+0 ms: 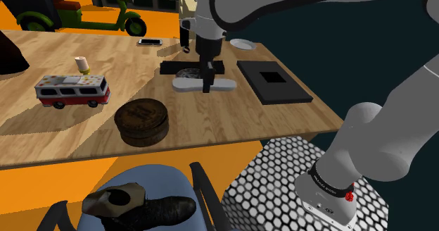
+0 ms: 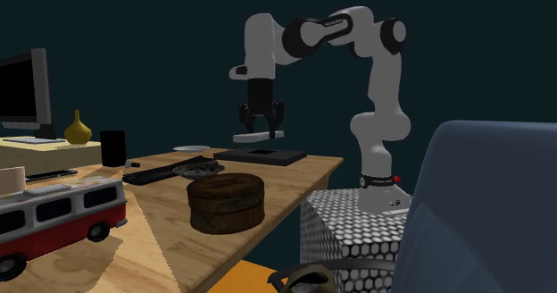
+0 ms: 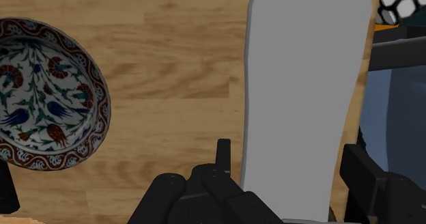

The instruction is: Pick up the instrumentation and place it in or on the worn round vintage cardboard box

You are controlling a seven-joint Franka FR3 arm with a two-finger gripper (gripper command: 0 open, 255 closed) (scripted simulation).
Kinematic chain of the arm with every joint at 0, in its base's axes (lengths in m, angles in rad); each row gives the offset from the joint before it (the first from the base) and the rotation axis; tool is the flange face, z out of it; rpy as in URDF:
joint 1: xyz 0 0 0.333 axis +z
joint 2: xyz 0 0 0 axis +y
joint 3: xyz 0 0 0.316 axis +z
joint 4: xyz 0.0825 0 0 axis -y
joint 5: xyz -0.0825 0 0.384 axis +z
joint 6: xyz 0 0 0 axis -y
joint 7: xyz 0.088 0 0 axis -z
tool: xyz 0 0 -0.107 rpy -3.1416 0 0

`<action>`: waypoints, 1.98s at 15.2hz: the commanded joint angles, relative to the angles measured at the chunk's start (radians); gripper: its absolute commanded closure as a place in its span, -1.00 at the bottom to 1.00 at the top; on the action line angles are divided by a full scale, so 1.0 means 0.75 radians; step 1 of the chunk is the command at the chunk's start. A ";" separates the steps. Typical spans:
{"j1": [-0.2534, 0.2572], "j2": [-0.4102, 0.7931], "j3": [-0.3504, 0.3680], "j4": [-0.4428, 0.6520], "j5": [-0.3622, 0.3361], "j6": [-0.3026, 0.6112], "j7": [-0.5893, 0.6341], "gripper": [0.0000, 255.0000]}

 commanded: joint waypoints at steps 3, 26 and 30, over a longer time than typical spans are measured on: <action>0.019 0.070 0.027 0.109 -0.003 -0.038 0.049 1.00; 0.202 0.715 0.147 0.803 -0.114 -0.088 0.374 1.00; 0.202 0.730 0.146 0.752 -0.117 -0.023 0.375 1.00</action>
